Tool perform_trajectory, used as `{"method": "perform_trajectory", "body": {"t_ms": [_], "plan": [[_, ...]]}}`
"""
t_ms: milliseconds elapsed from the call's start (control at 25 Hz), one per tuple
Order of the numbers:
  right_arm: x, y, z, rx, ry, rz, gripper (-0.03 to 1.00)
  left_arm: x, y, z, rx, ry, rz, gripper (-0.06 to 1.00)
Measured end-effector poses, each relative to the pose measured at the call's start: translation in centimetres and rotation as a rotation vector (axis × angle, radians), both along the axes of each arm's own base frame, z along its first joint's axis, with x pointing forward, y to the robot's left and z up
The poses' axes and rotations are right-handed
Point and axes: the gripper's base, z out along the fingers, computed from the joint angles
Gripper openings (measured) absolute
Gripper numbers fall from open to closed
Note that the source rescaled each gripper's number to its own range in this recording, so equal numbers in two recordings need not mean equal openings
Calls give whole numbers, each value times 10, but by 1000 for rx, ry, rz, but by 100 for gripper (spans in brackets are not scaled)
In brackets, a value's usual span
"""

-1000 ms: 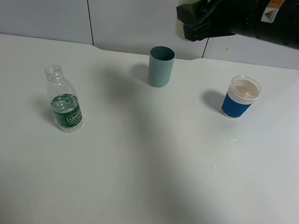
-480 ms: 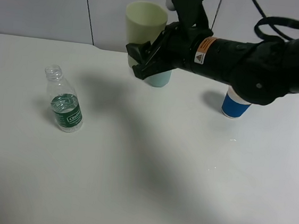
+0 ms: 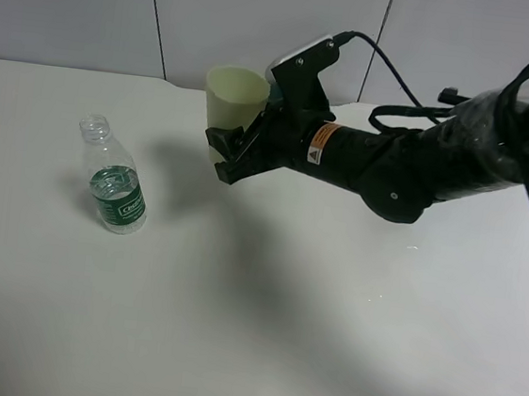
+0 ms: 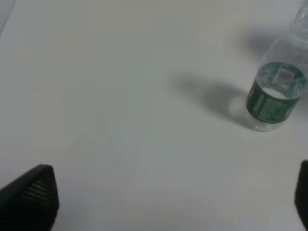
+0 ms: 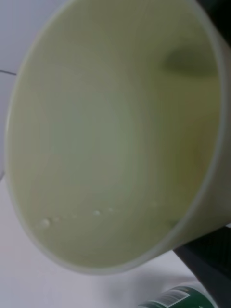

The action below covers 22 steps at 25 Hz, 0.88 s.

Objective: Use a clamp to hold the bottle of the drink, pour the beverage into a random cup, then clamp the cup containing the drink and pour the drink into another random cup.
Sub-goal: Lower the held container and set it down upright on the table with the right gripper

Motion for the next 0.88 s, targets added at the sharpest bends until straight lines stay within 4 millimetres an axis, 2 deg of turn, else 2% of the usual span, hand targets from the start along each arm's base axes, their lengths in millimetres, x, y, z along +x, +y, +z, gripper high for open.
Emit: {"method": "perform_trajectory", "body": {"t_ms": [160,320,360,400,440,480,520,880], "plan": [[5,7,-30,38,2,16,3,0,0,0,0,0,0,100],[6,9,-37,58,-8,22,3,0,0,0,0,0,0,100],[7,9,-46,55,2,24,3,0,0,0,0,0,0,100],[7,9,-46,55,2,24,3,0,0,0,0,0,0,100],[7,10,-57,43,21,25,3,0,0,0,0,0,0,100],[7,10,-57,43,21,25,3,0,0,0,0,0,0,100],[7,10,-68,33,38,25,3,0,0,0,0,0,0,100],[6,10,-96,-6,37,44,3,0,0,0,0,0,0,100]]}}
